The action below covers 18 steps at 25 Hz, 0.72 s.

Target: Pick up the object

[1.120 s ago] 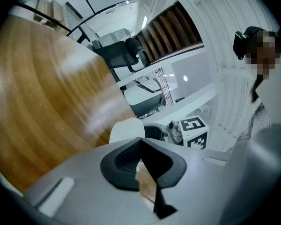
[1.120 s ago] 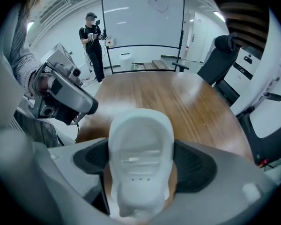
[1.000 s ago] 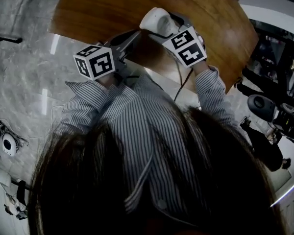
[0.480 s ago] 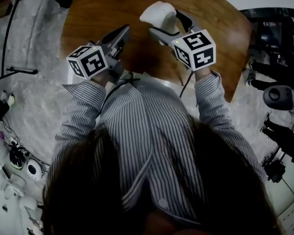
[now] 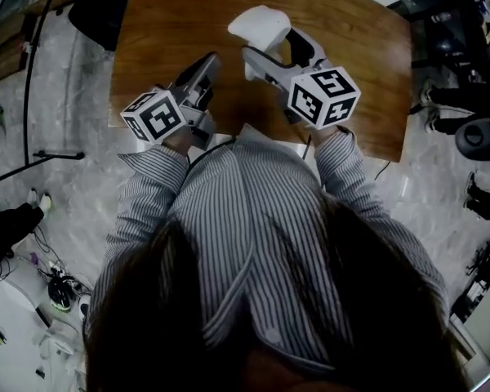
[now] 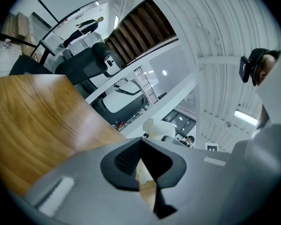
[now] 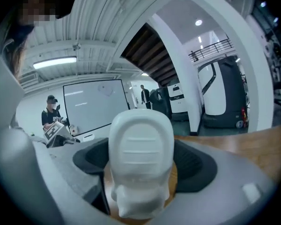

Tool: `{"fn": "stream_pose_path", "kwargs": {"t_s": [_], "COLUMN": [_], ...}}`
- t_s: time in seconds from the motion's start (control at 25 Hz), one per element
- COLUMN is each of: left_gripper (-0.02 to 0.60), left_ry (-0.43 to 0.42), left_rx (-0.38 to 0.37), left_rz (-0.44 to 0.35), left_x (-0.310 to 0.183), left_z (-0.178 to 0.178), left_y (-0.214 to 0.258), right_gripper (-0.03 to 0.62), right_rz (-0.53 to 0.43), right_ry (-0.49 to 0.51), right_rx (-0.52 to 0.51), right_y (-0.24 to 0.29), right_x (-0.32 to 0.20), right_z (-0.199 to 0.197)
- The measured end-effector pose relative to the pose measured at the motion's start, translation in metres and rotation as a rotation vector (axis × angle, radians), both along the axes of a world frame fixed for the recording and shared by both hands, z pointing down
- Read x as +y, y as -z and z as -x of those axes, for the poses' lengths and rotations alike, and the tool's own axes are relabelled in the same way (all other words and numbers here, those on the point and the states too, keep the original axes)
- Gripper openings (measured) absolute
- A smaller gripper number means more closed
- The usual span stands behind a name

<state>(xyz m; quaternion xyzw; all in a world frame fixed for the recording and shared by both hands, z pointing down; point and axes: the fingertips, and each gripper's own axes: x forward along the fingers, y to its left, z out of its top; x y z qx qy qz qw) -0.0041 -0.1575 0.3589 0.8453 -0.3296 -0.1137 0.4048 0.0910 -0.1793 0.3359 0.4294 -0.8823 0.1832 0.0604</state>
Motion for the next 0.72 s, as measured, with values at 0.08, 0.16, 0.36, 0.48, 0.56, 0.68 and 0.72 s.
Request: {"fn": "stream_pose_path", "kwargs": {"t_s": [0.08,0.16,0.36,0.48,0.56,0.68,0.72], "left_gripper": [0.002,0.002,0.002,0.002,0.002,0.002,0.002], "left_ry": [0.006,0.0,0.011,0.011,0.008,0.012,0.013], "left_rx": [0.023,0.033,0.033,0.037,0.034,0.042,0.047], "left_rz": [-0.009,0.003,0.02,0.023,0.028,0.035,0.037], "left_x": [0.003,0.004,0.005,0.008,0.009,0.008,0.008], "left_z": [-0.005,-0.008,-0.006,-0.007,-0.006,-0.006,-0.006], "left_y": [0.001,0.001,-0.002,-0.001,-0.002,-0.002,-0.003], "right_gripper": [0.417,0.417,0.418,0.418,0.419,0.418,0.418], "right_rz": [0.003,0.024,0.054,0.091,0.123,0.142,0.146], "right_ry": [-0.03,-0.052,-0.115,-0.127,-0.119,-0.109,-0.108], "right_rx": [-0.056,-0.106,-0.247,-0.361,-0.41,-0.423,-0.426], "right_y": [-0.001,-0.002,-0.001,-0.003,-0.005,-0.007,-0.007], "right_x": [0.007,0.01,0.017,0.024,0.026,0.027,0.028], "right_z": [-0.007,-0.009,-0.011,-0.011,-0.008,-0.005,-0.005]}}
